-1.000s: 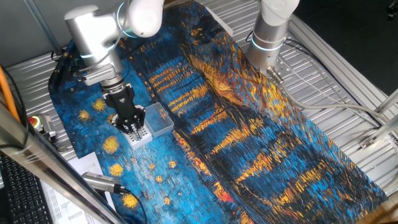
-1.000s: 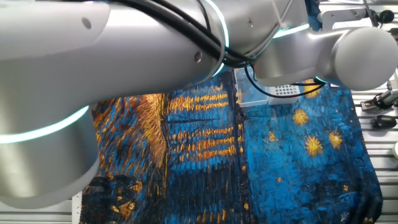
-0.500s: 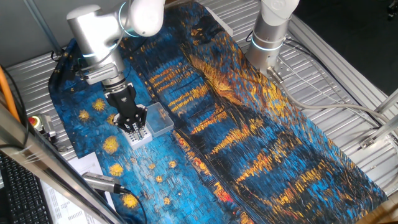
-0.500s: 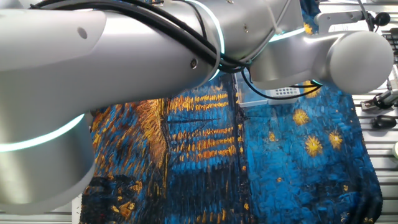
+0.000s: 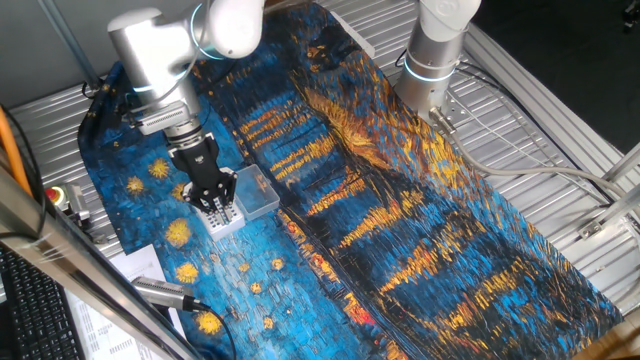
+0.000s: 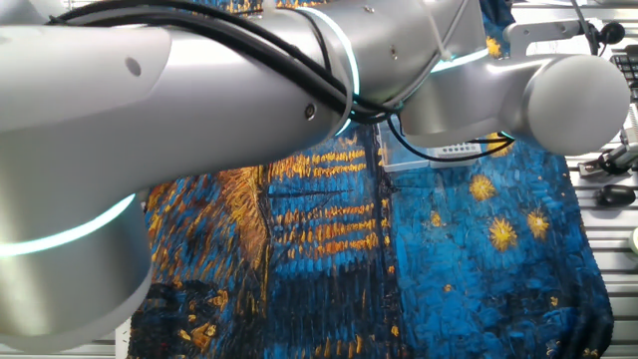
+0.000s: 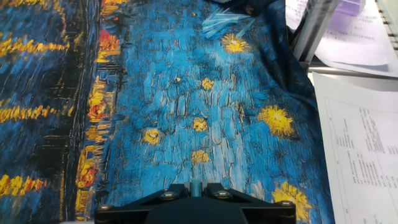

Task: Insert a medium pipette tip into the holder for medium pipette tips

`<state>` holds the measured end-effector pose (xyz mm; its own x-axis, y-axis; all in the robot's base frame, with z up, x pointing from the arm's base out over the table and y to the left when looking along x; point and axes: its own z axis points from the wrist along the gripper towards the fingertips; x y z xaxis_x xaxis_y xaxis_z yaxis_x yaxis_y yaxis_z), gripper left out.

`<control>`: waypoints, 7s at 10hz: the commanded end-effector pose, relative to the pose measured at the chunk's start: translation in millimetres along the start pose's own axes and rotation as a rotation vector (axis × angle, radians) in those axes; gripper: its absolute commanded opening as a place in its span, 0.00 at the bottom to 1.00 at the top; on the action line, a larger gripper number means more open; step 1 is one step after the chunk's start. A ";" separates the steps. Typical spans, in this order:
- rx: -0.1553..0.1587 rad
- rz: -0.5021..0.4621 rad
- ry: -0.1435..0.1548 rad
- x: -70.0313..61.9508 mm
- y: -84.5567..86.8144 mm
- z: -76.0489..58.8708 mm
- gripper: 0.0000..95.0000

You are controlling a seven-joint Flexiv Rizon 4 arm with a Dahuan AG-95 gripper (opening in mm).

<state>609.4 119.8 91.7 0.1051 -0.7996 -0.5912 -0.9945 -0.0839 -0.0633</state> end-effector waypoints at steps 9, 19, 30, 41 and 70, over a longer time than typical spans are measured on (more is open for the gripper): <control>0.001 -0.038 -0.005 9.5 4.4 -2.2 0.00; -0.006 -0.043 0.006 11.2 6.9 -8.1 0.00; -0.012 -0.048 -0.020 11.1 6.4 -9.1 0.00; -0.059 -0.135 -0.113 11.1 6.4 -9.1 0.00; -0.157 0.101 0.333 -21.2 8.9 -40.1 0.20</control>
<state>594.8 107.5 131.4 0.0725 -0.9103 -0.4075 -0.9891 -0.1180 0.0878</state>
